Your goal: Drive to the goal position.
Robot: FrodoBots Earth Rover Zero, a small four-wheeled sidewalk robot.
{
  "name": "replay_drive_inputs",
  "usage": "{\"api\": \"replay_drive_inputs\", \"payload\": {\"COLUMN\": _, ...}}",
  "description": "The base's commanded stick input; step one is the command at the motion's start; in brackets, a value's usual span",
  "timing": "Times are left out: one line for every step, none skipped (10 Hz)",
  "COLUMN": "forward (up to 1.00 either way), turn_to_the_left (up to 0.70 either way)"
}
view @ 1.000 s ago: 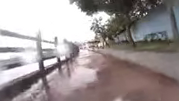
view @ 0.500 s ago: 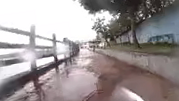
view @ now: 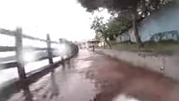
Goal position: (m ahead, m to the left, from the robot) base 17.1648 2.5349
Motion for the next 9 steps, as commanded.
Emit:
{"api": "replay_drive_inputs", "payload": {"forward": 1.00, "turn_to_the_left": -0.38}}
{"api": "replay_drive_inputs", "payload": {"forward": 1.00, "turn_to_the_left": 0.00}}
{"api": "replay_drive_inputs", "payload": {"forward": 1.00, "turn_to_the_left": 0.00}}
{"api": "replay_drive_inputs", "payload": {"forward": 1.00, "turn_to_the_left": 0.00}}
{"api": "replay_drive_inputs", "payload": {"forward": 1.00, "turn_to_the_left": 0.00}}
{"api": "replay_drive_inputs", "payload": {"forward": 1.00, "turn_to_the_left": 0.00}}
{"api": "replay_drive_inputs", "payload": {"forward": 1.00, "turn_to_the_left": 0.00}}
{"api": "replay_drive_inputs", "payload": {"forward": 1.00, "turn_to_the_left": 0.00}}
{"api": "replay_drive_inputs", "payload": {"forward": 1.00, "turn_to_the_left": 0.00}}
